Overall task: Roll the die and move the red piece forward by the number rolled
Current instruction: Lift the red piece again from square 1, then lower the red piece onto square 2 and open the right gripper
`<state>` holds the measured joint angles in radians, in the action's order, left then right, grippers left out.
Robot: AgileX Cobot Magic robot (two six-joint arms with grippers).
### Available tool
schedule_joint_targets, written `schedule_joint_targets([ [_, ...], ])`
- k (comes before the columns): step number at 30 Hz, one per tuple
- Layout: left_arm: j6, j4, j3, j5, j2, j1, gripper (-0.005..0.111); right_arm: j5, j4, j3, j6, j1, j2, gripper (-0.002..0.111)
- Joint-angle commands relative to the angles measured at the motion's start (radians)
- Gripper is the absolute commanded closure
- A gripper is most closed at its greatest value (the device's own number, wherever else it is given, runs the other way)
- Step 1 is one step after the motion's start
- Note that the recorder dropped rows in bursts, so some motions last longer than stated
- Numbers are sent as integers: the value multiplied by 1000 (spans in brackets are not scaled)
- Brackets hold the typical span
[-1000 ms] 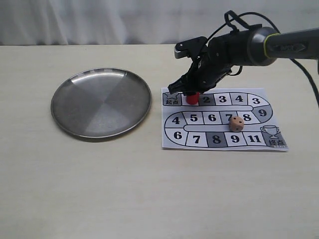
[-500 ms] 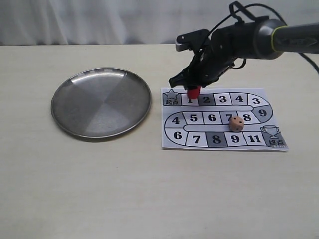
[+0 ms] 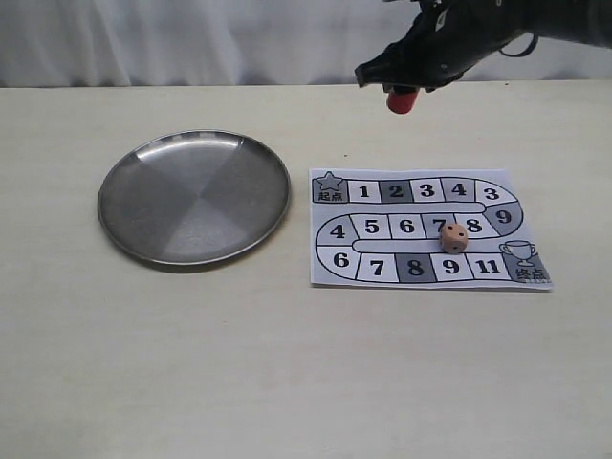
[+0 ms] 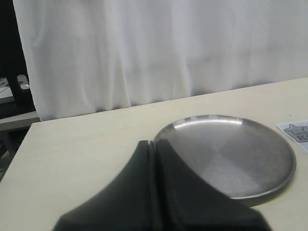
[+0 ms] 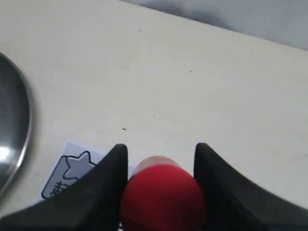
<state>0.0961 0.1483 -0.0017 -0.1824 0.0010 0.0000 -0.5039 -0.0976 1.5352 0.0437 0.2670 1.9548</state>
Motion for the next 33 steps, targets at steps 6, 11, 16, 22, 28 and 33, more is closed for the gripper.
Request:
schedule_joint_targets([
  [6,2,-4,2,9,-1,-1,107,91,8,-96,5,-45,151,104],
  [11,2,-4,2,9,-1,-1,107,122,98,-101,0,-41,233,104],
  [16,2,-4,2,9,-1,-1,107,124,116,-101,-14,-41,241,104],
  [22,2,-4,2,9,-1,-1,107,115,116,-101,-14,-41,241,104],
  [28,2,-4,2,9,-1,-1,107,113,116,-101,-14,-41,241,96],
  [33,2,-4,2,9,-1,-1,107,132,116,-101,4,-41,241,61],
])
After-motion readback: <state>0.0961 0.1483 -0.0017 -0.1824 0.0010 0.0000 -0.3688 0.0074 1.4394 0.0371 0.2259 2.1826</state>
